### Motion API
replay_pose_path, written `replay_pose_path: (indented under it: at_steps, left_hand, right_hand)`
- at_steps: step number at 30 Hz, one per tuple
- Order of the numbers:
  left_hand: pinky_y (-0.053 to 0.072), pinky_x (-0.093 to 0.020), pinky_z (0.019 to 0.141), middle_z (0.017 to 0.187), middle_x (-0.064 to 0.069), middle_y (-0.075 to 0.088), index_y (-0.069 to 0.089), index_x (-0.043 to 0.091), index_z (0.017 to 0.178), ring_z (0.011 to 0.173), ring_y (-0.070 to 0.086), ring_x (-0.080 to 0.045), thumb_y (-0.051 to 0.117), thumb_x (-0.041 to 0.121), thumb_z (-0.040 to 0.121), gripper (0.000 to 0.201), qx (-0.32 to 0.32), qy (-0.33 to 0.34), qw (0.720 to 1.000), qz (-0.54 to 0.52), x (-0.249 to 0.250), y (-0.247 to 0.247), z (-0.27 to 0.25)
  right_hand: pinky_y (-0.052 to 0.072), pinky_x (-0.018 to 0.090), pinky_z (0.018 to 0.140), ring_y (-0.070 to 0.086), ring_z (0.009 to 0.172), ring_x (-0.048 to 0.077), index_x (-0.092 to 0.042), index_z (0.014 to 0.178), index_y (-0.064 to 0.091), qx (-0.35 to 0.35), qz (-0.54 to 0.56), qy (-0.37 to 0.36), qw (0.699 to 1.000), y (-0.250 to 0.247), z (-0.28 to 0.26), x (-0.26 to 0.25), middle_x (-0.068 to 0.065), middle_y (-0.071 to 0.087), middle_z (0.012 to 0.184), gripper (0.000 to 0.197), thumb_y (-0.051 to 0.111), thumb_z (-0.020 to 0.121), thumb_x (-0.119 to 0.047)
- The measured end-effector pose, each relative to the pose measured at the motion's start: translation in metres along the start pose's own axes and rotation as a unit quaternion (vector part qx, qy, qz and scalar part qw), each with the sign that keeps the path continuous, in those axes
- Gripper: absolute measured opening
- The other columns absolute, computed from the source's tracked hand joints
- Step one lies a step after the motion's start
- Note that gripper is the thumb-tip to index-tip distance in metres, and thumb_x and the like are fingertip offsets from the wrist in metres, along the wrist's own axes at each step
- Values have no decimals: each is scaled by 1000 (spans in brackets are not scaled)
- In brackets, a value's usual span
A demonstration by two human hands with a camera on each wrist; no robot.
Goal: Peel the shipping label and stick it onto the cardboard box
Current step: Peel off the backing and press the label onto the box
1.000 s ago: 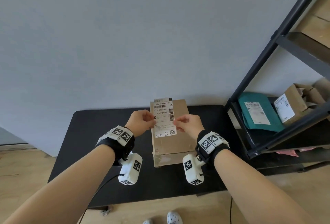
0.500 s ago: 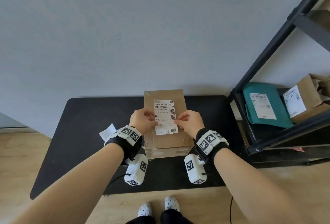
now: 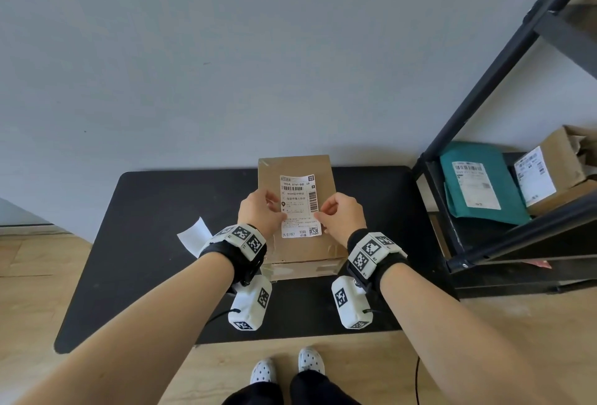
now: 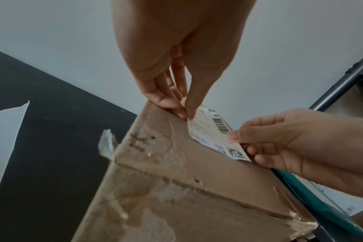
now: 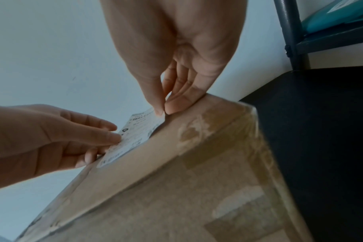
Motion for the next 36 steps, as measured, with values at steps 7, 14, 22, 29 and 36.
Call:
replay_pose_path:
  at_steps: [7, 14, 22, 29, 36]
  left_hand:
    - [50, -26, 74, 88, 0, 61, 63, 10, 101, 81, 59, -16, 72, 5, 79, 25, 9, 7, 1000, 29, 3, 5, 4]
    - [46, -26, 71, 88, 0, 60, 62, 10, 97, 79, 57, -16, 70, 5, 78, 21, 11, 25, 998, 51, 4, 5, 3]
    - [47, -27, 78, 104, 5, 50, 62, 17, 103, 102, 56, -16, 78, 33, 72, 39, -61, 97, 980, 160, -7, -6, -21]
    - [35, -40, 114, 157, 8, 28, 45, 32, 139, 143, 30, -17, 71, 44, 77, 69, -113, 142, 955, 234, -15, -8, -38]
    - [23, -43, 120, 162, 8, 7, 21, 32, 150, 150, 9, -18, 67, 52, 79, 87, -149, 126, 937, 290, -24, -3, -32]
  right_hand:
    - [57, 33, 75, 64, 81, 18, -20, 79, 54, 4, -38, -16, 999, 1, 0, -2, -1, 61, 82, 16, 69, 83, -17]
    - [53, 30, 73, 63, 83, 19, -18, 84, 55, 4, -71, -23, 997, 0, 0, -4, 0, 62, 86, 12, 67, 84, -17]
    - [51, 30, 89, 61, 108, 19, -13, 119, 58, -46, -115, -146, 981, 7, -26, -23, 4, 63, 120, 27, 54, 93, -20]
    - [10, 33, 121, 12, 149, 15, -15, 149, 23, -208, -334, -265, 880, 53, -67, -23, -1, 16, 161, 53, 26, 101, -38]
    - [3, 28, 120, 7, 149, 13, -14, 151, 11, -180, -396, -237, 869, 23, -70, 10, 0, 7, 162, 58, 18, 101, -42]
Point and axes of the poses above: each hand's wrist, its own z-axis towards the middle knuckle, its own y-axis out of the palm, x = y × z, the point moved 6 cm from there along z, towards the middle knuckle
